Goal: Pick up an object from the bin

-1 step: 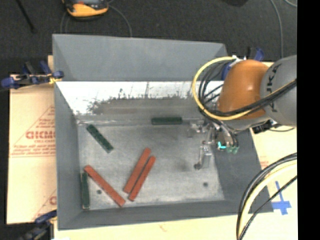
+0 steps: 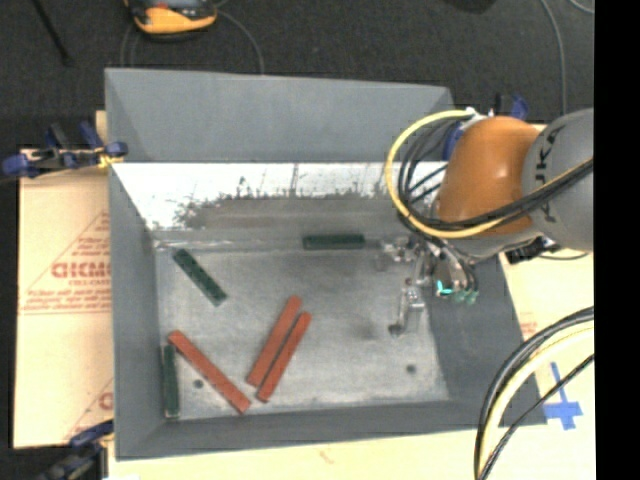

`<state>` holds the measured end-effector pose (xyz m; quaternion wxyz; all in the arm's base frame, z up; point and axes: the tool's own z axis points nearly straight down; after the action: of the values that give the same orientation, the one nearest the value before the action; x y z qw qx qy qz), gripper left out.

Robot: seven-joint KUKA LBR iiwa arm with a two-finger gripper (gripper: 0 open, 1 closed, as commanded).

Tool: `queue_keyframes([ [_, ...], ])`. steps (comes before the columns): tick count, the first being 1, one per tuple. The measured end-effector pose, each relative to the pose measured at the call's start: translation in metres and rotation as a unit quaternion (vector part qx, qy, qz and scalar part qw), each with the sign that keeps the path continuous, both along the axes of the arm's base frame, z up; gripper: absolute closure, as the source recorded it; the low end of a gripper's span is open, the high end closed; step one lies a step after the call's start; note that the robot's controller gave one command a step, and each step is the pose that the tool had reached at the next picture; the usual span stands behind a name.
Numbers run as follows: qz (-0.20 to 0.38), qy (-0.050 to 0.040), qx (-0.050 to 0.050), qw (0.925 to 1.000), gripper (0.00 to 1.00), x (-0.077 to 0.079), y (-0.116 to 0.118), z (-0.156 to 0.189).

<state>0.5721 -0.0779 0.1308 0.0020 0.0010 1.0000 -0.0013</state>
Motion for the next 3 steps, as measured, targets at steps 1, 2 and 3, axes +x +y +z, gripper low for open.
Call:
queue_keyframes([
  [1,0.055,-0.0026,-0.001,0.9985,0.0,-0.008,0.018,-0.018],
  [2,0.13,0.0008,0.001,0.9915,0.0,-0.006,0.045,-0.043],
  [3,0.016,0.0009,0.001,0.9999,0.0,-0.009,0.086,-0.027],
])
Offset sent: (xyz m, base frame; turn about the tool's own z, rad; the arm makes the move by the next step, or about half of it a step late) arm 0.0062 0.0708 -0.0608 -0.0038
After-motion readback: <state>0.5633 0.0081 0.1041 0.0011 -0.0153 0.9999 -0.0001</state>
